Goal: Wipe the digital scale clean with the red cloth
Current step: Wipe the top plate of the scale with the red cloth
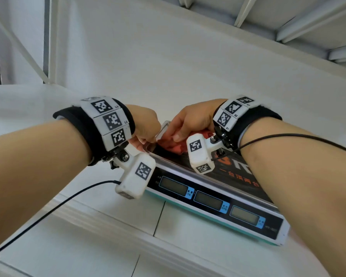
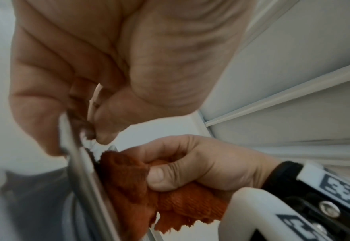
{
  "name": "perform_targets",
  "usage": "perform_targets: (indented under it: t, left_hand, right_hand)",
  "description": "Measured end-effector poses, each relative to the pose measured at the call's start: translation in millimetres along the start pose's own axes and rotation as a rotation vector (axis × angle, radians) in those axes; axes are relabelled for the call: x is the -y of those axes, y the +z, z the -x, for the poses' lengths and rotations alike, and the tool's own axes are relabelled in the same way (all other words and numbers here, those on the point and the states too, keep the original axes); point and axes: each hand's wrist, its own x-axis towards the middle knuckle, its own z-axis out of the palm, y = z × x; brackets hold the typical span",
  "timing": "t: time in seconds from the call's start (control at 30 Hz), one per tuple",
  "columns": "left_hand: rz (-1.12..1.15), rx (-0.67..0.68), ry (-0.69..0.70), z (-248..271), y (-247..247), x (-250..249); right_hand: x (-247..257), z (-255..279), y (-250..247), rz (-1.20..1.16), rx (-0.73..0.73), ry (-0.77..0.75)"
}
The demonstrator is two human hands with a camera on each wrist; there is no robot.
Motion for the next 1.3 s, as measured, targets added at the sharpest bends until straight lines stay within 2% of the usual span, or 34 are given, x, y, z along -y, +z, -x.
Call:
perform_targets:
  t: [0.13, 0.2, 0.4, 0.5, 0.6, 0.67, 0.87, 1.17, 1.3]
  left_hand:
    - [0.117, 0.033, -0.02, 6.8, -1.7, 1.9]
    - [0.144, 0.041, -0.02, 9.2, -1.8, 3.0]
    - [0.098, 0.027, -0.019, 14.7, 1.0, 0.3]
    - [0.09, 0.026, -0.022, 13.1, 1.2, 1.0]
    - [0.09, 0.025, -0.024, 12.9, 0.9, 0.1]
    - [0.085, 0.02, -0.022, 13.3, 0.5, -0.7]
    - [0.092, 0.016, -0.022, 13.8, 0.2, 0.0]
    - [0.076, 0.016, -0.009, 10.9, 1.3, 2.1]
    - [0.09, -0.003, -0.017, 10.5, 1.4, 2.8]
  right_hand:
    - [-2.2, -3.7, -6.3, 0.095, -0.247, 0.04]
    - [-1.2, -7.8, -3.9, 0.102, -0.29, 0.082]
    - [13.5, -15.0, 11.7, 0.254, -0.27, 0.078]
    - [14.4, -7.6, 13.7, 0.159, -0.253, 0.032]
    - [7.6, 3.2, 10.5, -0.027, -0.12, 0.023]
    - [1.8, 6.3, 5.1, -0.091, -0.094, 0.022]
    - [-11.6, 5.7, -2.8, -0.088, -0.199, 0.12]
    - [-22.2, -4.0, -1.2, 0.059, -0.362, 0.214]
    - [-16.1, -6.1, 3.9, 0.13, -0.351, 0.23]
